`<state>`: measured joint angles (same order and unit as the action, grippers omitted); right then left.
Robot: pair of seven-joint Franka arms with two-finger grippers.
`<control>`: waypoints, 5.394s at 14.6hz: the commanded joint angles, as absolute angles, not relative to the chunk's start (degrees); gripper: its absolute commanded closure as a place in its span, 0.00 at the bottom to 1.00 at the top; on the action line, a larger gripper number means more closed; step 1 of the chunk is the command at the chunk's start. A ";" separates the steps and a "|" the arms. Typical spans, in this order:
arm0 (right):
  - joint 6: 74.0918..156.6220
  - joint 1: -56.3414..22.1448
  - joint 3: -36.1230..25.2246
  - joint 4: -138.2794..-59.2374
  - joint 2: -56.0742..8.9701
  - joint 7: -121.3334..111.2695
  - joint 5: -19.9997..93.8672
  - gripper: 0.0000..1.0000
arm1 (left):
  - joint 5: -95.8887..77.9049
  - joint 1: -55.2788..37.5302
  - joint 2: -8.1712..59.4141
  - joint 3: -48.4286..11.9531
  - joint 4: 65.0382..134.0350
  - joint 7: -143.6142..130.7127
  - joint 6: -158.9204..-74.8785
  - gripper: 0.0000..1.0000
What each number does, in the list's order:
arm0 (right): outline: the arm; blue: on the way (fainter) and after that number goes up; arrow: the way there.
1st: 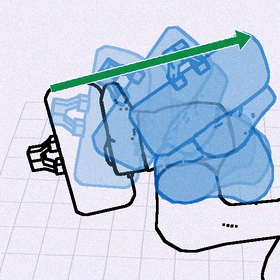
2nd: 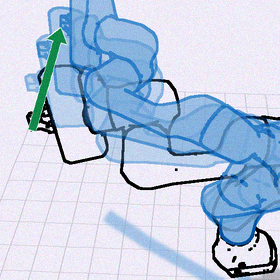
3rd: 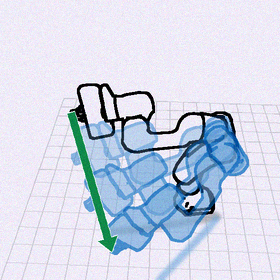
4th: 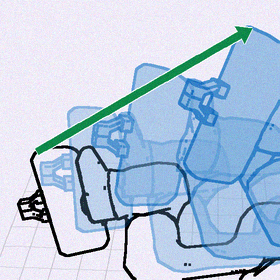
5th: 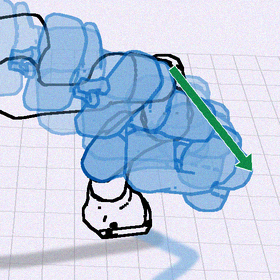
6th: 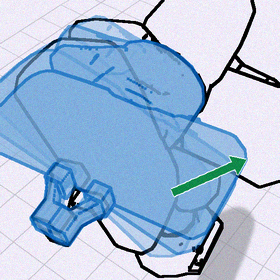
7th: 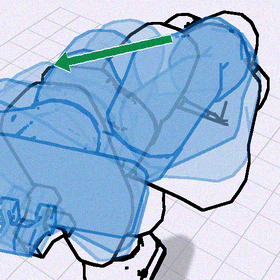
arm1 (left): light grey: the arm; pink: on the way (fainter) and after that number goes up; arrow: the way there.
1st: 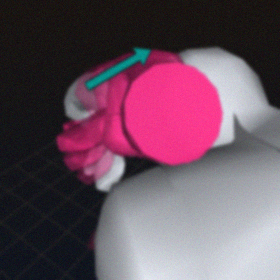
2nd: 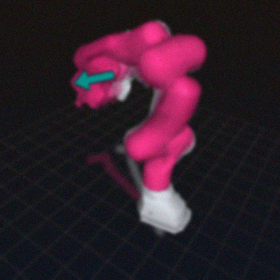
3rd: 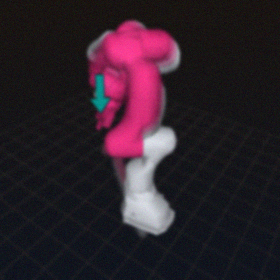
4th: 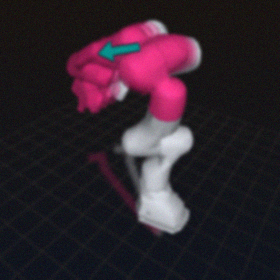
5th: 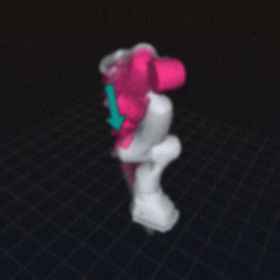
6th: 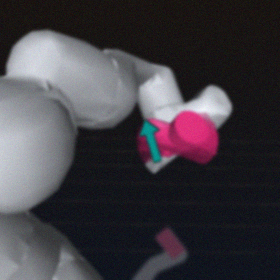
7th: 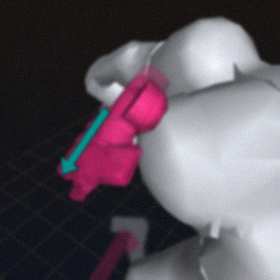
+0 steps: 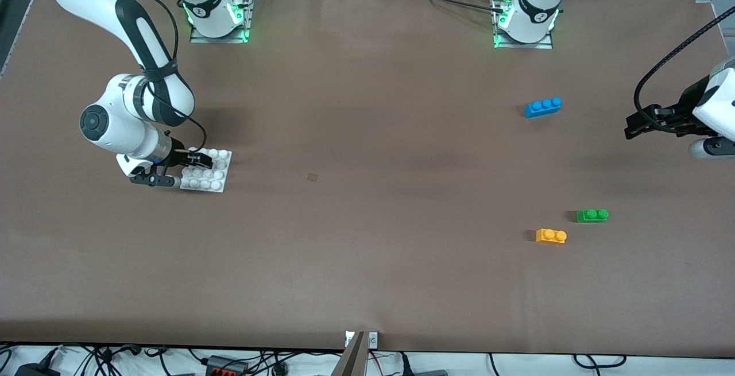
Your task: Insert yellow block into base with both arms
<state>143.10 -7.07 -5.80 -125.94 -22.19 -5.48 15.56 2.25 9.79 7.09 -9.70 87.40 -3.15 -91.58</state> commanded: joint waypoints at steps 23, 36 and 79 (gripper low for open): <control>145.11 -15.28 -6.86 -124.37 -26.37 -6.24 13.45 0.52 | 7.55 5.63 34.97 -9.93 86.31 3.14 -121.89 0.00; 144.67 -42.88 -6.77 -97.22 -45.60 18.54 14.32 0.58 | 7.12 6.50 42.36 -9.32 85.87 -1.67 -128.49 0.00; 80.24 -3.48 -7.96 -89.09 -3.62 -16.70 -1.05 0.00 | 7.82 7.03 45.35 -9.32 86.48 0.70 -135.44 0.27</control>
